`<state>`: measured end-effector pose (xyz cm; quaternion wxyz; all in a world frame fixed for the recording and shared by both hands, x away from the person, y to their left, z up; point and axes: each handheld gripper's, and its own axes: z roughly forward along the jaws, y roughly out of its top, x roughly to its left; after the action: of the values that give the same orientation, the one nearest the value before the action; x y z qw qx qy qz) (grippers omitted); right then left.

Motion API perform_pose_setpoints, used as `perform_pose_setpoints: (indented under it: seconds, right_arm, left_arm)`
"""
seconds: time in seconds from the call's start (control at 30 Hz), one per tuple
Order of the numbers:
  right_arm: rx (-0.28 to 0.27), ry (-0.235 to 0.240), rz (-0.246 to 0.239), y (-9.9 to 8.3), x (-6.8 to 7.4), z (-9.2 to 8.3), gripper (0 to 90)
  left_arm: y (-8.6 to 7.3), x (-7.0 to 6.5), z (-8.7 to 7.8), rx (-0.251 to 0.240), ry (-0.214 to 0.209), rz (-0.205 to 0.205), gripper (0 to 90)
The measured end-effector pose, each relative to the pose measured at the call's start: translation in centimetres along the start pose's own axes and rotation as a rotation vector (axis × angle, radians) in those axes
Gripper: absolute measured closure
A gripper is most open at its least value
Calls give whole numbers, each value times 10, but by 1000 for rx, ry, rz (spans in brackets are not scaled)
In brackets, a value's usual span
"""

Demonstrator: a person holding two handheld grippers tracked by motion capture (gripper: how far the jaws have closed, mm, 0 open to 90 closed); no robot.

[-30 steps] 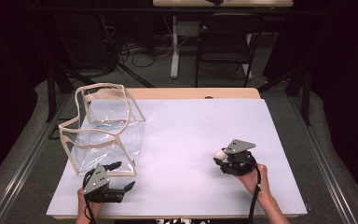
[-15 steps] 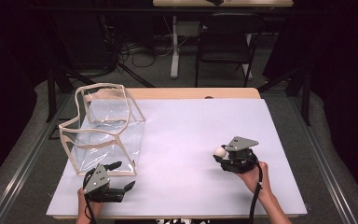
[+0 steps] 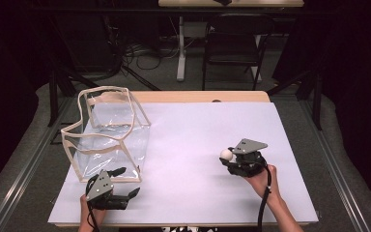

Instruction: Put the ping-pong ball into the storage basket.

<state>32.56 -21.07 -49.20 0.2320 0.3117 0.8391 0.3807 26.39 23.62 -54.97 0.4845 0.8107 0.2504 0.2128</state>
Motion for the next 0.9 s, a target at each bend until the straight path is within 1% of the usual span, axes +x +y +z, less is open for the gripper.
perform_pose_setpoints:
  seconds: [0.2,0.37,0.67,0.9]
  right_arm:
    - [-6,0,-1,3,-1,1,509]
    - [-17,1,-4,6,-2,0,509]
    - [-26,-2,-4,9,-3,-1,509]
    - [-33,3,-11,13,-2,1,510]
  left_arm:
    - [0,0,1,2,-5,2,161]
    - [0,0,0,1,-2,-3,161]
    - [0,0,0,-1,-2,2,161]
    - [0,0,0,0,0,-1,161]
